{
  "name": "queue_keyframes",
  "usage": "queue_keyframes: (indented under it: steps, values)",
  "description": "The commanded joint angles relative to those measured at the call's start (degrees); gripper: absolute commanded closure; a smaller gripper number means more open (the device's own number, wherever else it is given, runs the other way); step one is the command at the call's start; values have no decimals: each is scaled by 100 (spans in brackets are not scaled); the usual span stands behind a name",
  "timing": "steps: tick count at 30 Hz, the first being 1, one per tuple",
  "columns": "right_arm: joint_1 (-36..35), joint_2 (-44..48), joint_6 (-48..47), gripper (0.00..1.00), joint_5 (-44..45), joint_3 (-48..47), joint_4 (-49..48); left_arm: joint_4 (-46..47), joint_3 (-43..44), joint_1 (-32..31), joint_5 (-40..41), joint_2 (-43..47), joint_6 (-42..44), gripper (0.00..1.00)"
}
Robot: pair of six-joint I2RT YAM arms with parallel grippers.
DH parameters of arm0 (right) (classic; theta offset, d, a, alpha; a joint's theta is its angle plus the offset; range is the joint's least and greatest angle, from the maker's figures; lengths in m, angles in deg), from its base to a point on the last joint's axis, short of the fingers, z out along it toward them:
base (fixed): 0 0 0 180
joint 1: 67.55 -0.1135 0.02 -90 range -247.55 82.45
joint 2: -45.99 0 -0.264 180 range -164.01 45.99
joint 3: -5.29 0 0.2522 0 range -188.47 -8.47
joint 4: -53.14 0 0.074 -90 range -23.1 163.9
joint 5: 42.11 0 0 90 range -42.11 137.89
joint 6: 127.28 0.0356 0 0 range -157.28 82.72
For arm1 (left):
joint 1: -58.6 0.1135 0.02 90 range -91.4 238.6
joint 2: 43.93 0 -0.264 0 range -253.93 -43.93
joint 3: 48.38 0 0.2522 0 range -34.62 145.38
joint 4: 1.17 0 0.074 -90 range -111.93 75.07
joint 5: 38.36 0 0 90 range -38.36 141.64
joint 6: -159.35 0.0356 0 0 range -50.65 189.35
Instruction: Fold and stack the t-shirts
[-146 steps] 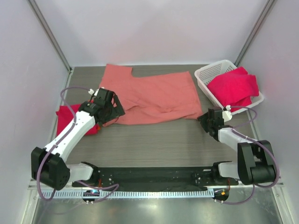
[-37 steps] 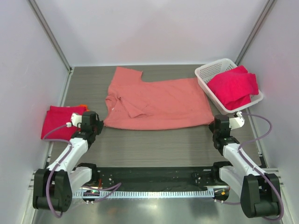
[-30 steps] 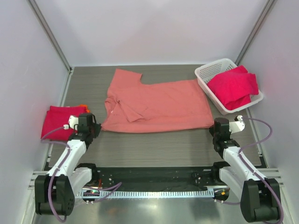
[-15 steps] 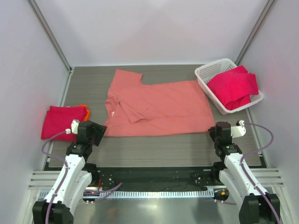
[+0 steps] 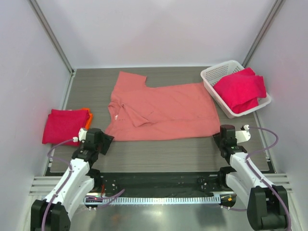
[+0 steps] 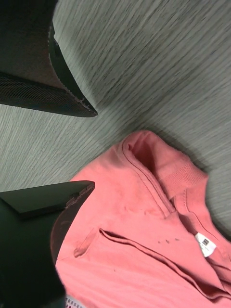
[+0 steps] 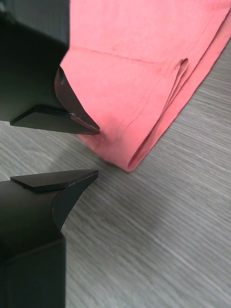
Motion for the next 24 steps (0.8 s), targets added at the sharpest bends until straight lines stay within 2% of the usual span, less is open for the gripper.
queue_keyframes:
  steps: [1,11,17,20,21,22,23,24]
  values:
    - [22,-344,106,59,-54,-163,-254,391,-52,-136,173,-99,-165,44]
    - [22,-90,282,60,-63,-102,-509,751,-166,-242,462,-415,-209,46]
    - [13,15,247,59,-229,-59,-614,1278,-254,-250,849,-767,-200,50]
    - [22,7,194,56,-309,-50,-676,1603,-298,-242,867,-925,-227,70]
    - [22,-11,203,52,-317,-50,-685,1673,-298,-242,876,-960,-227,88]
    - [22,-54,203,52,-326,-50,-737,1674,-263,-242,902,-987,-218,96]
    - [22,-98,211,52,-352,-41,-781,1674,-237,-242,946,-996,-200,100]
    - [22,-195,264,52,-431,-32,-903,1587,-202,-250,981,-978,-192,100]
